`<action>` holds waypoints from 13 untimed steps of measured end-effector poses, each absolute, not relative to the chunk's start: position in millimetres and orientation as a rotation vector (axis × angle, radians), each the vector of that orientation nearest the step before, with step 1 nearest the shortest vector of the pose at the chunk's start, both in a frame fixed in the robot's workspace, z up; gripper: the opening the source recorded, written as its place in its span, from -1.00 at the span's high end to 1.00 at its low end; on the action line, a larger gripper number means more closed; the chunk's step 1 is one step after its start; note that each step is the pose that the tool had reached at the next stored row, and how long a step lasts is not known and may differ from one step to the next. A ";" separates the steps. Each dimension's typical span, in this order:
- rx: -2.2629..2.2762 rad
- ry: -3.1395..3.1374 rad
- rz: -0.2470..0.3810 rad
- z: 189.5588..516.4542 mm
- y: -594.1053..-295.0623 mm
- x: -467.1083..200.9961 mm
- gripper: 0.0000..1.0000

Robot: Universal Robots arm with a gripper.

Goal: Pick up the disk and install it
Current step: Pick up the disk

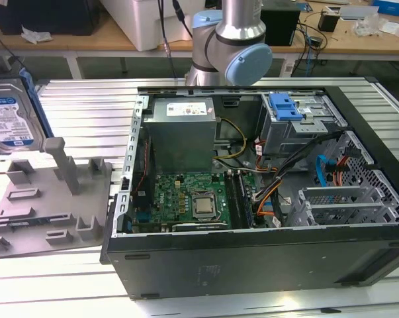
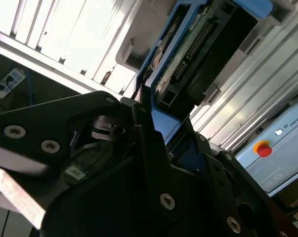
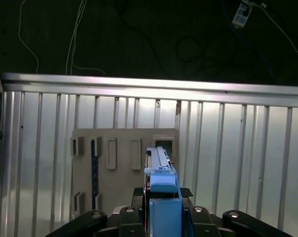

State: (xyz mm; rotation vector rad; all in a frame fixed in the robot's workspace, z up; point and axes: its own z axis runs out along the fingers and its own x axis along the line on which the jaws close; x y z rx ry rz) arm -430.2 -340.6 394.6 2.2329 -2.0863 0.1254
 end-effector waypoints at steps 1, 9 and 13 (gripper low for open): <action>2.232 -2.086 0.127 397.6 -340.6 -429.9 0.27; 2.229 -2.083 0.133 417.9 -340.5 -427.9 0.27; 2.229 -2.082 0.133 434.9 -340.5 -426.3 0.27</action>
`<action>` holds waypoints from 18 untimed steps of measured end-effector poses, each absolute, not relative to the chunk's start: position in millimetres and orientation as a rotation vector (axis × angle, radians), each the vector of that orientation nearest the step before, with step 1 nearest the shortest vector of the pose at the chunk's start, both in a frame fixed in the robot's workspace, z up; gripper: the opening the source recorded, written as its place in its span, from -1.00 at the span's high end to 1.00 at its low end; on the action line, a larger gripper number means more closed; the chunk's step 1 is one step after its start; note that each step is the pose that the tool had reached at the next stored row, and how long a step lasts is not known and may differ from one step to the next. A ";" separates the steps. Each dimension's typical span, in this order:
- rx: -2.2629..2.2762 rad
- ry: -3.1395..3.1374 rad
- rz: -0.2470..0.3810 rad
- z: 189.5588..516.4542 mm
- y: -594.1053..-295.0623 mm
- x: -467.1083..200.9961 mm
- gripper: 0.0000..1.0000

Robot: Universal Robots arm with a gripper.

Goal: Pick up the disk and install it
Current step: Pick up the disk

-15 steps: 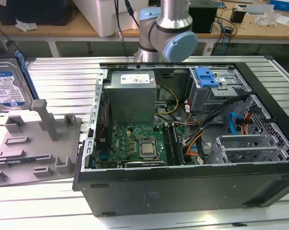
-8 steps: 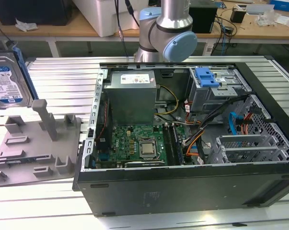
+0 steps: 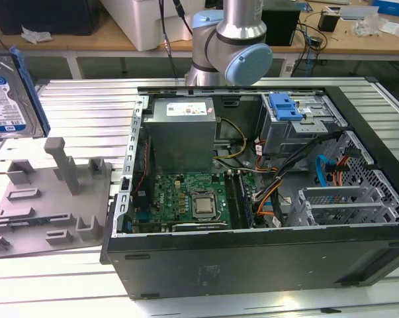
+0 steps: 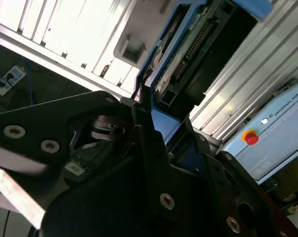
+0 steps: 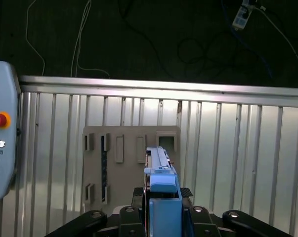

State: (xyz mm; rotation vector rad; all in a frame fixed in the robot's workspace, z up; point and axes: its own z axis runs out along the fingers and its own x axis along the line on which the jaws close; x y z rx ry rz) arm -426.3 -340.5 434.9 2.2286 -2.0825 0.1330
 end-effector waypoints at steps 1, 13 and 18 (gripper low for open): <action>2.229 -2.082 0.133 438.3 -340.5 -425.9 0.27; 2.228 -2.082 0.134 481.9 -340.6 -420.7 0.27; 2.228 -2.081 0.135 482.0 -340.5 -420.7 0.27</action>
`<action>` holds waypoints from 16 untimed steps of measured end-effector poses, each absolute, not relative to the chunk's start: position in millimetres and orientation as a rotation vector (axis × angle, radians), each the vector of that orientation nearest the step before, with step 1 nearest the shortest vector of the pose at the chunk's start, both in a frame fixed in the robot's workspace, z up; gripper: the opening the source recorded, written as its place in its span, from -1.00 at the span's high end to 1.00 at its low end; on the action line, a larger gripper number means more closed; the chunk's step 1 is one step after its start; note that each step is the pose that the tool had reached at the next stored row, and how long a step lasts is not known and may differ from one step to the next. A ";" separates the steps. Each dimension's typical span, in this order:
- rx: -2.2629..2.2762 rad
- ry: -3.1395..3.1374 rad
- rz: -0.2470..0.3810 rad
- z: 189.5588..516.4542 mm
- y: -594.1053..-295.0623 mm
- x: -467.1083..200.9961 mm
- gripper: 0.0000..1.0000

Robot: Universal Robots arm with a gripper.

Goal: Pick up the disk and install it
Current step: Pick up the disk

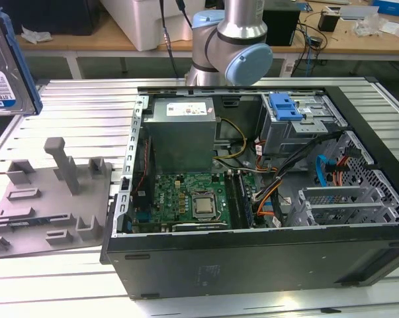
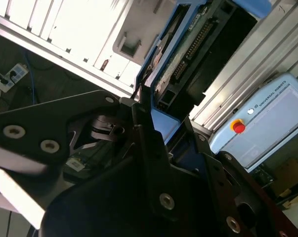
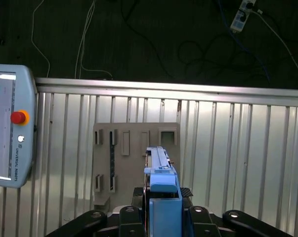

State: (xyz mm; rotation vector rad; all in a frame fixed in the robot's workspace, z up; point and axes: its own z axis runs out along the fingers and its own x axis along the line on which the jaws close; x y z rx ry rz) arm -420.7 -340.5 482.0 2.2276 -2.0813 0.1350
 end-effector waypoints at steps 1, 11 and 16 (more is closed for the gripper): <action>2.228 -2.081 0.135 482.0 -340.6 -420.7 0.27; 2.229 -2.082 0.133 482.7 -345.3 -403.6 0.27; 2.230 -2.083 0.131 484.2 -348.3 -383.9 0.27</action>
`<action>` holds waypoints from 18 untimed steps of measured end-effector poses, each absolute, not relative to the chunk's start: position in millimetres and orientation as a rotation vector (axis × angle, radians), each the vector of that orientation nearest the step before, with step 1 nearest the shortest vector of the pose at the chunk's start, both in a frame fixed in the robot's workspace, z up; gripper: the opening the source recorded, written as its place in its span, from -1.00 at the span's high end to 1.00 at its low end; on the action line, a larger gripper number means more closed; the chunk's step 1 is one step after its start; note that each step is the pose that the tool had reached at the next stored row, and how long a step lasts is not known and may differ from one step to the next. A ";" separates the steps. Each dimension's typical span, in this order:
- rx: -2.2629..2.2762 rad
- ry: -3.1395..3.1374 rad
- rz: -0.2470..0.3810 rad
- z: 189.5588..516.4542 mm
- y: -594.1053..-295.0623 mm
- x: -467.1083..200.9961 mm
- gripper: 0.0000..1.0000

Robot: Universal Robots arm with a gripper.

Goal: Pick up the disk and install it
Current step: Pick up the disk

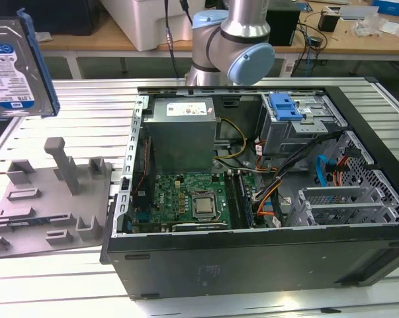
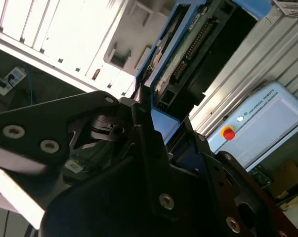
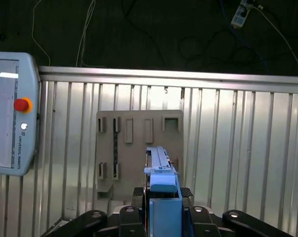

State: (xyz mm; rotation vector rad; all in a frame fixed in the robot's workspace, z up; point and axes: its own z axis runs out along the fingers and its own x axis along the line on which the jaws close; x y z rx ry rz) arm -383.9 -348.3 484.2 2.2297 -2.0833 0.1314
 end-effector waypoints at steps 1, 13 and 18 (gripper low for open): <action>2.230 -2.084 0.131 484.7 -349.0 -378.7 0.27; 2.232 -2.086 0.127 491.4 -356.1 -328.1 0.27; 2.233 -2.086 0.125 493.9 -359.2 -311.0 0.27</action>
